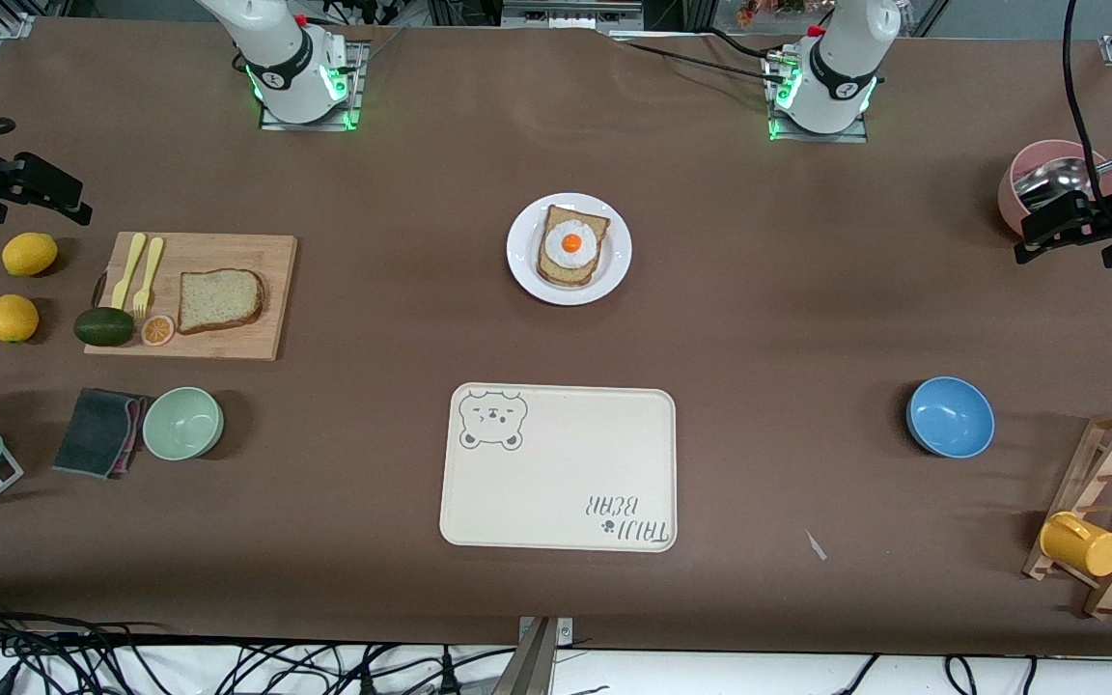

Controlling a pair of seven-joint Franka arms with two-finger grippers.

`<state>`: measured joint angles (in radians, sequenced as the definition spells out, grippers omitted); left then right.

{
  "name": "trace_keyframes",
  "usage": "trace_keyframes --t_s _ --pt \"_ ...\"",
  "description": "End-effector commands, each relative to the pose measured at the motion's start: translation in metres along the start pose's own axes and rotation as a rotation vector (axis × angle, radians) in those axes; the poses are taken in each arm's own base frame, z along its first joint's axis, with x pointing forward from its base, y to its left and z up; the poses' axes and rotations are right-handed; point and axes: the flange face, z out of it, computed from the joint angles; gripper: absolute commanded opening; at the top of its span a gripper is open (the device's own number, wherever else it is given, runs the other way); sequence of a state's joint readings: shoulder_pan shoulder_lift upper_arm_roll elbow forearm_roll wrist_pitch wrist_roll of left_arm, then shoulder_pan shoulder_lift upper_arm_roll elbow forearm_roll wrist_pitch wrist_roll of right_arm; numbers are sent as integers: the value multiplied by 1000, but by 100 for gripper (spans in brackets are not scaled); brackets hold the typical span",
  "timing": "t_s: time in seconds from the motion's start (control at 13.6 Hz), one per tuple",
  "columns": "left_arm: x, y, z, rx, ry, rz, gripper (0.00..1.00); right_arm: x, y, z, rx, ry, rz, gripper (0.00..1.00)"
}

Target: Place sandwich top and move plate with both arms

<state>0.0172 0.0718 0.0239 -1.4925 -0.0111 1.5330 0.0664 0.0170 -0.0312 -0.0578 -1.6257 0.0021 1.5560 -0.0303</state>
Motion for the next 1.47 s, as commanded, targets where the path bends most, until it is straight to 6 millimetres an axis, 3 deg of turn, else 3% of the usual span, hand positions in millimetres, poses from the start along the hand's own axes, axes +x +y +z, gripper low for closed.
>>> trace_keyframes --t_s 0.0,0.44,0.59,0.74,0.96,1.1,1.25,1.4 --pt "-4 -3 -2 23 -3 21 99 -2 -2 -5 3 -3 9 100" --pt "-5 -8 -2 13 -2 11 99 5 -3 6 -8 -24 4 100" --pt "-5 -8 -2 13 -2 6 99 1 3 4 -4 -31 -22 100" --pt "-4 -7 -2 4 0 -4 99 3 13 14 -7 -60 -6 100" --pt "-1 -4 4 -10 -9 -1 99 26 5 60 -34 -130 -11 100" --pt "0 -5 3 -10 -8 6 100 39 -17 91 -90 -128 -8 100" --pt "2 -15 8 -14 -12 -8 100 36 -50 133 -121 -131 42 100" --pt "10 -16 24 -17 -34 -9 99 29 -60 165 -162 -157 50 100"
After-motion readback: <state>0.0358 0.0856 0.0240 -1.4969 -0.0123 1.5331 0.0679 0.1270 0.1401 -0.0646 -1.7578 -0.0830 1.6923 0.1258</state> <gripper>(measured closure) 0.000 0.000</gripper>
